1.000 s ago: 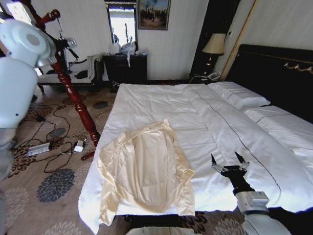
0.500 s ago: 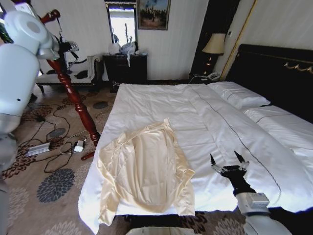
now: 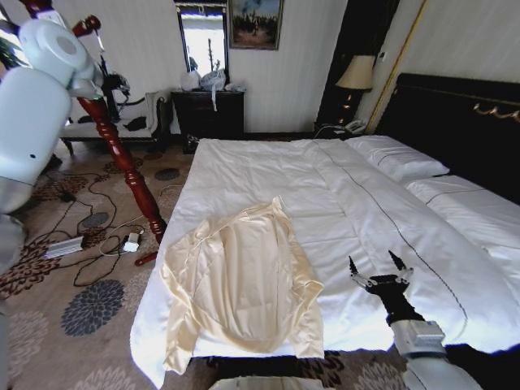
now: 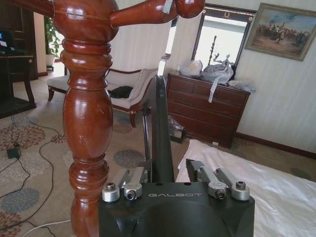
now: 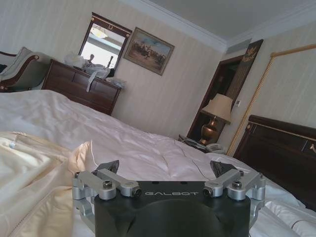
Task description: Pick up the clothes from the bed and hang them on the clothes hanger.
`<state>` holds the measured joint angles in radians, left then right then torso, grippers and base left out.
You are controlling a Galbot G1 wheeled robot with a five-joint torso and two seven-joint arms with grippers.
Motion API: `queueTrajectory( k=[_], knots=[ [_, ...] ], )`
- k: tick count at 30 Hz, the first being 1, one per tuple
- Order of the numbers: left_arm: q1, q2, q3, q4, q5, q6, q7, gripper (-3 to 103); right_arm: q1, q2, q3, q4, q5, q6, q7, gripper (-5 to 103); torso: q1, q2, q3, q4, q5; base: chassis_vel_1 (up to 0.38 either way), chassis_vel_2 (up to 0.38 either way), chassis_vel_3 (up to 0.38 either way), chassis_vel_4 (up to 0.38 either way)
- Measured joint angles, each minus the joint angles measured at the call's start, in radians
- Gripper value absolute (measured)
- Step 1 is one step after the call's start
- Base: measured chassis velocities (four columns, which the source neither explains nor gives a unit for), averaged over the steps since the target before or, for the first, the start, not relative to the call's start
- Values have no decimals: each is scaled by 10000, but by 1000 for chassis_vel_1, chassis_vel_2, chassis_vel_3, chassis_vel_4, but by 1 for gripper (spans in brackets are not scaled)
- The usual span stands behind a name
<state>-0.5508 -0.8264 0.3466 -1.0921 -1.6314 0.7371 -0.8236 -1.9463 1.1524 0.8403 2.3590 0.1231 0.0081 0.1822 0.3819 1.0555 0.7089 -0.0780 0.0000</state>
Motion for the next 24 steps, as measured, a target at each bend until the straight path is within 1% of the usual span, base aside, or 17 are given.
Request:
queueTrajectory(
  k=[3,4,6,10,20,24],
  knots=[
    [31,18,-31,-37,-7,-6,-31,26,-17,-1,-18,-32,-26,37,8,100,0,0,0,1,-1,0,0,0,0],
    [31,18,-31,-37,-7,-6,-31,26,-17,-1,-18,-32,-26,37,8,100,0,0,0,1,-1,0,0,0,0],
    [64,35,-58,-92,46,-8,-16,18,10,3,-58,-72,-35,42,12,100,0,0,0,3,-1,0,0,0,0],
    [82,53,-90,-95,119,-11,-29,18,13,15,-100,-113,-55,60,15,100,0,0,0,0,0,0,0,0,0],
    [111,101,-259,-162,258,-14,-14,18,46,96,-163,-227,-65,96,33,100,0,0,0,1,0,0,0,0,0],
    [52,117,-266,-151,424,-15,179,18,57,151,-180,-198,-61,100,35,100,0,0,0,1,-1,0,0,0,0]
  ],
)
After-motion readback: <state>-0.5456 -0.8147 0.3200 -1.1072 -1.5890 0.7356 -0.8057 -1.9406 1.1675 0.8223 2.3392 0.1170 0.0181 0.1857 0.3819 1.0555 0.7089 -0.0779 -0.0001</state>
